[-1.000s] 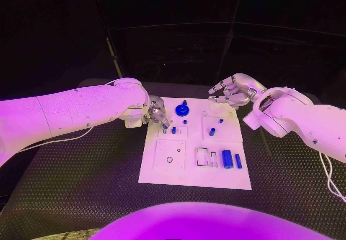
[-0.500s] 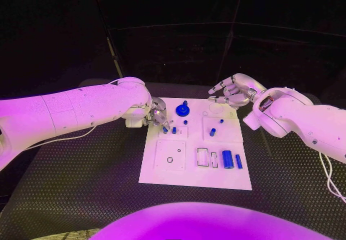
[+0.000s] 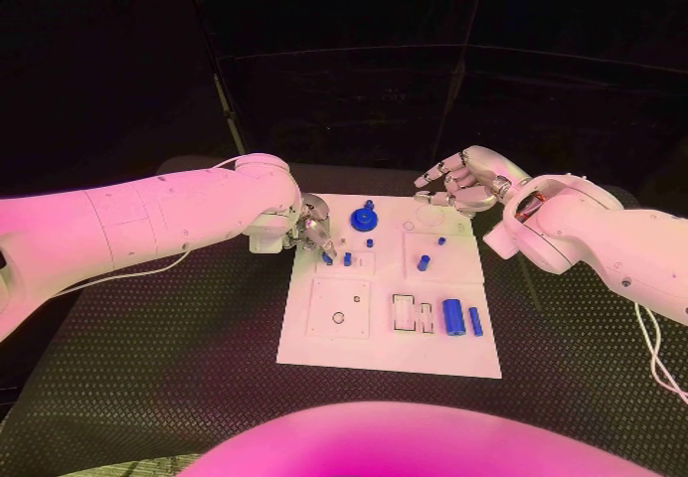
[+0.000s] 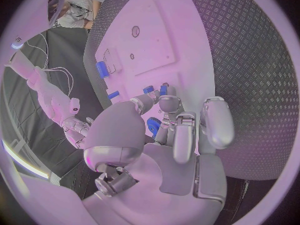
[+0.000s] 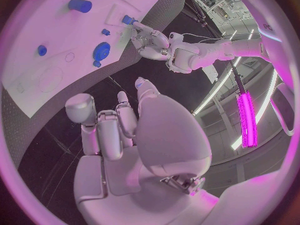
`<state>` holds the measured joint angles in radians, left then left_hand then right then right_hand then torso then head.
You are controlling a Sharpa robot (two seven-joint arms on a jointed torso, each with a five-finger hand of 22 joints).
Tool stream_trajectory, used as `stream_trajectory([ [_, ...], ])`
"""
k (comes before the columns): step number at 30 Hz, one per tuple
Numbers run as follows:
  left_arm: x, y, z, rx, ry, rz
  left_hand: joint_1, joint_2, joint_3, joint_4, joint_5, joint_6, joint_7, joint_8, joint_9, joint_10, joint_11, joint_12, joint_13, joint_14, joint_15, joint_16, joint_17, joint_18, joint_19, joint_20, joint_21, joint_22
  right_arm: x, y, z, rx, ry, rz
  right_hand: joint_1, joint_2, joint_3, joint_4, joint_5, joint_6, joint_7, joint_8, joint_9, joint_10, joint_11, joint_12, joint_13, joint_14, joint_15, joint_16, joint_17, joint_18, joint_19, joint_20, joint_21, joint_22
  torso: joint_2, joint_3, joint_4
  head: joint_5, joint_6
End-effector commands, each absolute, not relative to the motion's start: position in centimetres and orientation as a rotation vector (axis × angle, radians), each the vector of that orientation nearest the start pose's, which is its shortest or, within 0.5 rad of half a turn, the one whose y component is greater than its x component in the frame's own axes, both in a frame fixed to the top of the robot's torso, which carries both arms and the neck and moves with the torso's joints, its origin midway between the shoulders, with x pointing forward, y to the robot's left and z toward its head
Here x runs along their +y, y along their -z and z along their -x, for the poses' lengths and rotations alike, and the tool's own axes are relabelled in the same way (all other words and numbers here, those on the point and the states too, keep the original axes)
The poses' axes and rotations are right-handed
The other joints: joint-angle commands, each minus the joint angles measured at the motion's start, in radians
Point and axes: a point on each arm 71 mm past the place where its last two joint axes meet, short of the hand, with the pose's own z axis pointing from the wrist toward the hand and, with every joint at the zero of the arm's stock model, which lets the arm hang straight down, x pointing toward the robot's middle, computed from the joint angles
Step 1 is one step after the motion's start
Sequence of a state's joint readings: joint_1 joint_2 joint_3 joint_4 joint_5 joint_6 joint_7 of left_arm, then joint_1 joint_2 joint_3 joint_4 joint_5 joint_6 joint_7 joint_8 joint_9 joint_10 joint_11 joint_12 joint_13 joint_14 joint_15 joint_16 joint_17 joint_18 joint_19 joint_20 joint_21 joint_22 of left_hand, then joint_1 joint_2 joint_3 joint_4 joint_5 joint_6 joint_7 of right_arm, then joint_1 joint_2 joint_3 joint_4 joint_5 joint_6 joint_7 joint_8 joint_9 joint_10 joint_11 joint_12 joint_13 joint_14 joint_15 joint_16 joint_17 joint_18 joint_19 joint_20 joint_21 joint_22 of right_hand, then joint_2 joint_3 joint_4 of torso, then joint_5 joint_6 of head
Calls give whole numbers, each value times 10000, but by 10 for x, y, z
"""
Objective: Assemble the parts on the task board
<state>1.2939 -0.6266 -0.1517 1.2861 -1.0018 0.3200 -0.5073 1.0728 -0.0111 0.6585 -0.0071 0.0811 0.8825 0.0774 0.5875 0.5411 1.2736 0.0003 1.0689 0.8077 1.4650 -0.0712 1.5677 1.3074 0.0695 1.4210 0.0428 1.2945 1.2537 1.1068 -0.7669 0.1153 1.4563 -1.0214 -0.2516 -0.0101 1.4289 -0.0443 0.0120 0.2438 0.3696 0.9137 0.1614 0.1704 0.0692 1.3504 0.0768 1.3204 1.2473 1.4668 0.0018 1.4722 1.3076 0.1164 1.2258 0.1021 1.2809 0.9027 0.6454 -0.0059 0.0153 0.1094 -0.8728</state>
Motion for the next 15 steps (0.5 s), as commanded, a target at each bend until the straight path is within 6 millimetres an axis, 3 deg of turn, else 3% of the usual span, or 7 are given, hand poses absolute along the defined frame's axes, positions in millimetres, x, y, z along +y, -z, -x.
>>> stream_trajectory([
  [1,177,238,-509,25071,3278,321,78,1,1285,-1253,37,10,-25,34,13,-3,-49,-60,-8,1058,74,31,2634,100,-19,36,-54,-9,-181,182,-500,17303,-10171,-2723,-44,39,7,54,56,39,-34,56,-13,-4,-70,-16,6,613,-77,-26,641,72,-69,5,-58,-3,0,-2,-1,25,2],
  [15,177,242,-508,25166,3198,341,81,-1,1291,-1256,38,6,-24,42,19,-18,-49,-88,-49,1058,75,31,2634,105,-29,36,-73,-28,-181,182,-500,17325,-10175,-2726,-44,39,7,54,56,39,-34,56,-13,-4,-70,-16,6,613,-77,-26,641,72,-69,5,-58,-3,-8,3,1,5,2],
])
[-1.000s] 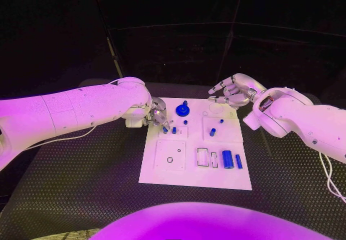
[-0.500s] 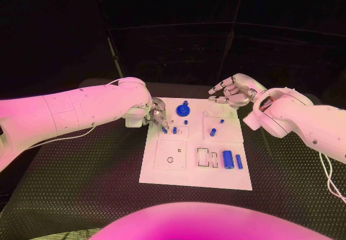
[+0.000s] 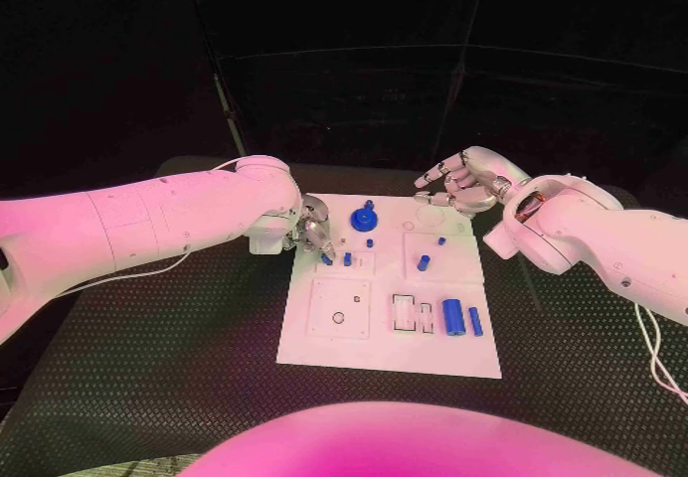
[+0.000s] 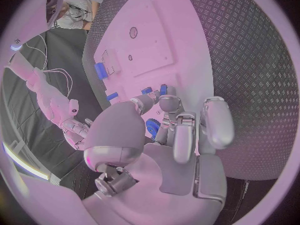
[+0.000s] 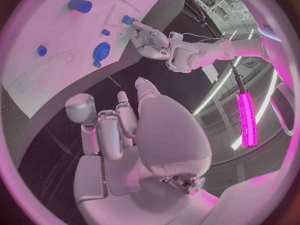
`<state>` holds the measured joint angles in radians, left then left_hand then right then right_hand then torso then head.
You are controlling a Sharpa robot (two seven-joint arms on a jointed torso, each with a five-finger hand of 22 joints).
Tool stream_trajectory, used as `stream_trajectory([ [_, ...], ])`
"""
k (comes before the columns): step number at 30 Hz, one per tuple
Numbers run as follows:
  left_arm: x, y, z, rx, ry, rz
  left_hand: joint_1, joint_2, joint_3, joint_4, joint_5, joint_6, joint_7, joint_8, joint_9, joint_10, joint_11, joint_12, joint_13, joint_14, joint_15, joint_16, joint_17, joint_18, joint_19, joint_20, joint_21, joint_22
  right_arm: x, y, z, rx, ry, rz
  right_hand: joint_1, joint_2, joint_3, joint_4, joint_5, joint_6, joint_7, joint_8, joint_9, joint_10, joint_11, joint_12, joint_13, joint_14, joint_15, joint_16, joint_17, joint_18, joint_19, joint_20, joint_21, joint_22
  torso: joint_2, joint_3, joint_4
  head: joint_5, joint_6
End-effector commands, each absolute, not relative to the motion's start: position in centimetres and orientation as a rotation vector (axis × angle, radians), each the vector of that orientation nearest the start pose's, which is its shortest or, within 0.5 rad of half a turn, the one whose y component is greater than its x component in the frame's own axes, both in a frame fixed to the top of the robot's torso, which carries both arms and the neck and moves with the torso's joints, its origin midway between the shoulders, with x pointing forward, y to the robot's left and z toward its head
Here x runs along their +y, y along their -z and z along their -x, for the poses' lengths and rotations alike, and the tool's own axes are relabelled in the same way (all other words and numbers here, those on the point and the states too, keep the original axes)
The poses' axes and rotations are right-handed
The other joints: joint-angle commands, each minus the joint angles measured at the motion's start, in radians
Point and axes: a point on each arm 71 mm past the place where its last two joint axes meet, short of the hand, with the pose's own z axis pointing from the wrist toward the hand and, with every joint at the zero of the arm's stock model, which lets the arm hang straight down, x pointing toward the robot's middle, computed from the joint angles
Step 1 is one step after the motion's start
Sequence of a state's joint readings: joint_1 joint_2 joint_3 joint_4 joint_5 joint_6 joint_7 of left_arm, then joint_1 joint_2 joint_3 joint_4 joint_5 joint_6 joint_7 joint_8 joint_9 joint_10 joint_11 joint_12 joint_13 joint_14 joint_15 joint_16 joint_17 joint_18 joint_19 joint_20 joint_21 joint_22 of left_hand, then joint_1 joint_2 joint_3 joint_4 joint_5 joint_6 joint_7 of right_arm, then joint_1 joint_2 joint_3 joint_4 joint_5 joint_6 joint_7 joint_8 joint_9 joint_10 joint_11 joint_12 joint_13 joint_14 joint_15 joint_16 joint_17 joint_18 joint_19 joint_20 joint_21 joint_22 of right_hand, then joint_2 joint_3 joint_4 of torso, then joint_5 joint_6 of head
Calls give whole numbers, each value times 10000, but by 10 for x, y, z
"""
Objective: Assemble the parts on the task board
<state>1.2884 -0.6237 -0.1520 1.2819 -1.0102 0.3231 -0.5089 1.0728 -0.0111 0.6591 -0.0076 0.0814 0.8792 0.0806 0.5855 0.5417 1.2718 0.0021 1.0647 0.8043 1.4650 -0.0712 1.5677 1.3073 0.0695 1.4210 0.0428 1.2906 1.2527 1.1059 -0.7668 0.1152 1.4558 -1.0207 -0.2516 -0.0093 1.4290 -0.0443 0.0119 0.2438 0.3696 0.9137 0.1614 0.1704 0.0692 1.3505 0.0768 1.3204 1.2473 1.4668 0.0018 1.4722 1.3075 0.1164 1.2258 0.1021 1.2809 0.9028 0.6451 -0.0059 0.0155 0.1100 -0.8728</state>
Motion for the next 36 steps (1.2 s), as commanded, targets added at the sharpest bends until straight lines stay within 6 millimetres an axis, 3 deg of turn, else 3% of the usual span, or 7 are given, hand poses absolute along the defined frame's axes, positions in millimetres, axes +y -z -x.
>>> stream_trajectory([
  [1,177,243,-508,25171,3195,350,81,-1,1286,-1251,35,38,-56,63,13,-1,-67,-46,-15,1058,74,31,2635,104,-30,36,-34,-18,-181,182,-500,17324,-10175,-2726,-38,47,13,51,62,38,-35,57,-13,-7,-70,-18,2,612,-78,-30,635,72,-68,4,-61,-5,-4,7,-2,-1,2],
  [36,175,248,-502,25128,3260,322,85,-2,1298,-1253,36,39,-58,86,29,7,-67,-41,-8,1058,74,31,2635,104,-30,36,-35,-14,-181,183,-500,17361,-10180,-2710,-26,55,21,44,68,38,-35,58,-13,-3,-71,-13,8,612,-78,-32,634,73,-71,4,-65,-13,3,-7,-9,13,2],
])
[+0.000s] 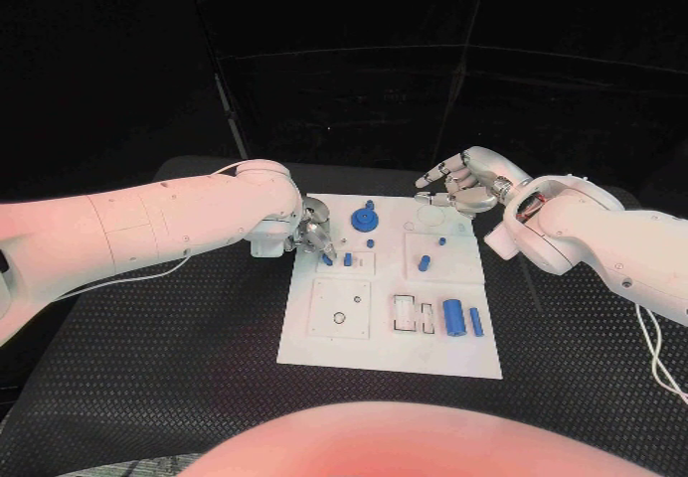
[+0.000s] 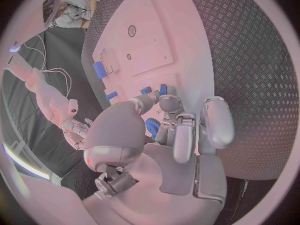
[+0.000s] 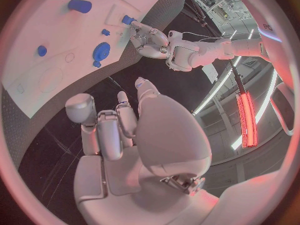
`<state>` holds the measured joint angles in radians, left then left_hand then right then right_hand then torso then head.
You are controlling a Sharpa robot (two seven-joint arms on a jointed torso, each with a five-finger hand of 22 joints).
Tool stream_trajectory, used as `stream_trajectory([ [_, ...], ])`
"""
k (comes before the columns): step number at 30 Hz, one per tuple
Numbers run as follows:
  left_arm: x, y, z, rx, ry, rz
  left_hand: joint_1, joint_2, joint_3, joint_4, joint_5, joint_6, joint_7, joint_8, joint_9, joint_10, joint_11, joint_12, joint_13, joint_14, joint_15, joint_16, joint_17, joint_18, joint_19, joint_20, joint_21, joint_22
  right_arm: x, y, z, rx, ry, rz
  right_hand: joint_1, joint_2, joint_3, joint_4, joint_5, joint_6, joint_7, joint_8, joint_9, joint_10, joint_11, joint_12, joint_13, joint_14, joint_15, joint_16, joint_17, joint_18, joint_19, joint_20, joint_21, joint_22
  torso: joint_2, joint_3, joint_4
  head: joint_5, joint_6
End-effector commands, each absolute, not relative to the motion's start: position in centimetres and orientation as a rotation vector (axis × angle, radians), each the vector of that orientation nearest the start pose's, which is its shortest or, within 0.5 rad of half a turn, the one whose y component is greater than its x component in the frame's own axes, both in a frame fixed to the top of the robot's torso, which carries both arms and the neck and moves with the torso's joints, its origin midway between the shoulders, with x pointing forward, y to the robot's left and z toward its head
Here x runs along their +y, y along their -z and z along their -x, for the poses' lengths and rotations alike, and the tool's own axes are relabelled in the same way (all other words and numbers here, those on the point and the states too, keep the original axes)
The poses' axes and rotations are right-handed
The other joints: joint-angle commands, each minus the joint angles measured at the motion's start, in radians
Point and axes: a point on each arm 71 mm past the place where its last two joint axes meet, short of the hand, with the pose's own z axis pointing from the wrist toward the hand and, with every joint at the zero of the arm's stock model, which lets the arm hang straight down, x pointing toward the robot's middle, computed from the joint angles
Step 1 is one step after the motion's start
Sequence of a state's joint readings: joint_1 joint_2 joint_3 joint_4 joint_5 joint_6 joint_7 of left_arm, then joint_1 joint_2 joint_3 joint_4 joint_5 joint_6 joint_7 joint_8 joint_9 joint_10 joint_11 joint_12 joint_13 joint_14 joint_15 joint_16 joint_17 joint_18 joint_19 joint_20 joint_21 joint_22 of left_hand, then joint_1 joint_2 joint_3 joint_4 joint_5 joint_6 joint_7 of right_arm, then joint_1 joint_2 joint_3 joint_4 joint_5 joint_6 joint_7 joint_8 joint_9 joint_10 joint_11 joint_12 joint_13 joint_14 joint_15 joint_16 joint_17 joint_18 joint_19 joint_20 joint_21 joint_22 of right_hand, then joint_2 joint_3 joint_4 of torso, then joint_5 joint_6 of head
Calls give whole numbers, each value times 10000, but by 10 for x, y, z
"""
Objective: Assemble the parts on the task board
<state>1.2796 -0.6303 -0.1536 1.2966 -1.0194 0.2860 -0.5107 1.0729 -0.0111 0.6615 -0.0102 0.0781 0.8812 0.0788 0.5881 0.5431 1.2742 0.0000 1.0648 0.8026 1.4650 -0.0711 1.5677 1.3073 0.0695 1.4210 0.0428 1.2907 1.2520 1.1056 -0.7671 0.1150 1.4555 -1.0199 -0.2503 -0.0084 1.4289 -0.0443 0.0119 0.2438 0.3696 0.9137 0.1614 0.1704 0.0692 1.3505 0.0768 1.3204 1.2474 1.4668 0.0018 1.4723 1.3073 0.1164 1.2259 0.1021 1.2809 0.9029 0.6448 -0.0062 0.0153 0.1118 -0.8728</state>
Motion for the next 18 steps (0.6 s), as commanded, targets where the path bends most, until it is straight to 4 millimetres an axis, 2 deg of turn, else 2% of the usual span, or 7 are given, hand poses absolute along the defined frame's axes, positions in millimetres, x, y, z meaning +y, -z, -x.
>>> stream_trajectory([
  [1,175,248,-502,25163,3245,295,85,-4,1274,-1228,69,20,-40,62,16,-17,-46,-41,9,1058,74,31,2635,104,-31,36,-35,-8,-181,183,-500,17363,-10180,-2709,-26,55,21,44,68,38,-35,58,-13,-3,-71,-13,8,612,-79,-32,636,73,-71,4,-65,-14,7,-4,-4,-10,2],
  [9,176,251,-501,25290,3139,226,1,-76,1241,-1210,91,60,-64,148,66,28,-60,-8,48,1058,66,31,2635,107,-38,31,-49,-10,-182,183,-500,17378,-10159,-2716,-26,55,21,44,68,38,-35,58,-13,-3,-71,-13,8,612,-79,-32,636,73,-71,4,-65,-14,8,5,5,-34,2],
  [12,175,251,-501,25278,3119,238,-230,-148,1122,-1089,119,143,-144,277,139,102,-115,51,113,1058,25,31,2635,104,-28,9,-39,18,-183,183,-500,17381,-10137,-2728,-26,55,21,44,68,38,-35,58,-13,-3,-71,-13,8,612,-79,-32,636,73,-71,4,-65,-14,9,2,9,-30,2],
  [18,174,253,-501,25296,3090,220,-375,-148,1029,-998,119,223,-213,384,199,156,-170,94,157,1058,-17,31,2635,100,-16,-26,-31,42,-183,183,-500,17392,-10129,-2730,-26,55,21,44,68,38,-35,58,-13,-3,-71,-13,8,612,-79,-32,636,73,-71,4,-65,-14,3,0,-2,-14,2],
])
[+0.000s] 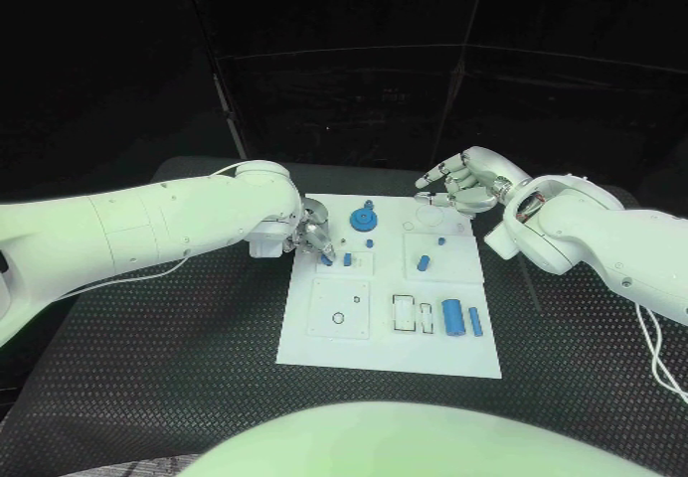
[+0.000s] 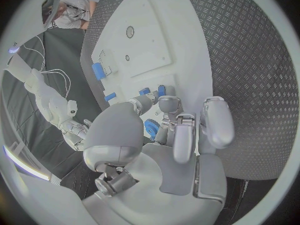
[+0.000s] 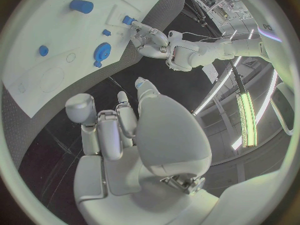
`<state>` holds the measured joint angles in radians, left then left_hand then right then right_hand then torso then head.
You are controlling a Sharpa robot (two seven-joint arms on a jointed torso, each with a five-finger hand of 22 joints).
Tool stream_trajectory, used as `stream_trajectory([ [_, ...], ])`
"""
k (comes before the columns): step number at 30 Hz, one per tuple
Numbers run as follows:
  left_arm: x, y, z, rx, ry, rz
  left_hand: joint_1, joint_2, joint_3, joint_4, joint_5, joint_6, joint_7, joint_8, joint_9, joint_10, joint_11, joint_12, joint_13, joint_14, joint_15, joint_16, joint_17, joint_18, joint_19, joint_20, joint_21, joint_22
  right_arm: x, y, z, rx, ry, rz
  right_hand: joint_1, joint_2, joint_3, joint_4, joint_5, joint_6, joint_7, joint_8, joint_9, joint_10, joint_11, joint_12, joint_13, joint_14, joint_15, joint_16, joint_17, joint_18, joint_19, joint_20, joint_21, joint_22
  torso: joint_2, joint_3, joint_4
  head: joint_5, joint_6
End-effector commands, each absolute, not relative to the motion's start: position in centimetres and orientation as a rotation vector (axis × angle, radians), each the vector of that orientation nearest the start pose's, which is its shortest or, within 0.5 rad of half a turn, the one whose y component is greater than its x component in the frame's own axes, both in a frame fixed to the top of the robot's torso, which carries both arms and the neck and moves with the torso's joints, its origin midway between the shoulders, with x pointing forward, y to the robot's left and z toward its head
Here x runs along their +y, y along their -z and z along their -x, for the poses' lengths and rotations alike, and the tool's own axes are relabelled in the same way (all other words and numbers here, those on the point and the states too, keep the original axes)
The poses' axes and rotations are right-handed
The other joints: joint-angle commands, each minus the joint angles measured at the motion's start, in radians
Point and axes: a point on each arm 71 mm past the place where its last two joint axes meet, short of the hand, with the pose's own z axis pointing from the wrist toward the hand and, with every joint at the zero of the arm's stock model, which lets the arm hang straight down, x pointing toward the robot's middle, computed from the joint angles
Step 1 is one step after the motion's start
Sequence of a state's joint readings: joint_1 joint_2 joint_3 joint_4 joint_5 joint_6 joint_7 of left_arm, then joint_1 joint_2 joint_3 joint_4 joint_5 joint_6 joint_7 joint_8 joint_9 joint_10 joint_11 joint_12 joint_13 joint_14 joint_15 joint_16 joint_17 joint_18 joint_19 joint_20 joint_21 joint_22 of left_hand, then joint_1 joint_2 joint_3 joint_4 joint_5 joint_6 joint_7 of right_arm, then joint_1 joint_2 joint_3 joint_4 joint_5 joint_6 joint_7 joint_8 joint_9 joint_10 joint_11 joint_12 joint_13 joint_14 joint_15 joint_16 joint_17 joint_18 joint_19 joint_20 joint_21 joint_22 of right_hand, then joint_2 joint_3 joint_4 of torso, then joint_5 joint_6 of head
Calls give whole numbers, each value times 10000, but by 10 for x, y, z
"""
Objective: Assemble the parts on the task board
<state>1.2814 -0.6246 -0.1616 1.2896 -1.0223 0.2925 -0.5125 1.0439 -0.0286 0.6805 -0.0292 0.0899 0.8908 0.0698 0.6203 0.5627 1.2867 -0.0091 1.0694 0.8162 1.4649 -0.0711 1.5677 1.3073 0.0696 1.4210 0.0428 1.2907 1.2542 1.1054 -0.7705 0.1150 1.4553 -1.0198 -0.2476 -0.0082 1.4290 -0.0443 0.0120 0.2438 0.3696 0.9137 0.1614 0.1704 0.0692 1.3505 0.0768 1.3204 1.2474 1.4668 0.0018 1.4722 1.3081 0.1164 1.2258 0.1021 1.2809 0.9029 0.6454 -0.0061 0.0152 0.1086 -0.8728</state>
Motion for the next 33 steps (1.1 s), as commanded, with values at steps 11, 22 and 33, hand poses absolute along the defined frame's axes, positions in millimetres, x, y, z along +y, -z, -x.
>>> stream_trajectory([
  [11,175,255,-500,25370,3015,182,-448,-10,623,-599,-1,249,-238,223,110,110,-171,101,76,1059,-95,31,2635,86,17,-99,-6,75,-183,183,-500,17415,-10122,-2732,-26,55,21,44,68,38,-35,58,-13,-3,-71,-13,8,612,-78,-32,628,73,-71,4,-65,-15,-6,3,-3,23,2],
  [22,176,254,-502,25244,2977,343,-1018,-120,113,-236,-25,284,-296,257,152,127,-216,117,59,1059,-142,31,2635,78,37,-152,-15,102,-183,184,-500,17476,-10110,-2728,-15,59,27,36,73,36,-34,58,-13,-24,-71,-36,-22,606,-79,-48,599,78,-84,3,-80,-44,-4,3,-1,-1,2],
  [33,178,255,-504,25212,2927,419,-1558,-161,-547,181,-40,375,-309,230,139,111,-224,134,42,1059,-156,31,2635,78,46,-174,-47,108,-183,184,-500,17508,-10103,-2729,-15,59,27,35,73,35,-34,58,-13,-35,-71,-48,-37,601,-79,-59,577,80,-90,3,-85,-55,-6,4,-1,-9,2],
])
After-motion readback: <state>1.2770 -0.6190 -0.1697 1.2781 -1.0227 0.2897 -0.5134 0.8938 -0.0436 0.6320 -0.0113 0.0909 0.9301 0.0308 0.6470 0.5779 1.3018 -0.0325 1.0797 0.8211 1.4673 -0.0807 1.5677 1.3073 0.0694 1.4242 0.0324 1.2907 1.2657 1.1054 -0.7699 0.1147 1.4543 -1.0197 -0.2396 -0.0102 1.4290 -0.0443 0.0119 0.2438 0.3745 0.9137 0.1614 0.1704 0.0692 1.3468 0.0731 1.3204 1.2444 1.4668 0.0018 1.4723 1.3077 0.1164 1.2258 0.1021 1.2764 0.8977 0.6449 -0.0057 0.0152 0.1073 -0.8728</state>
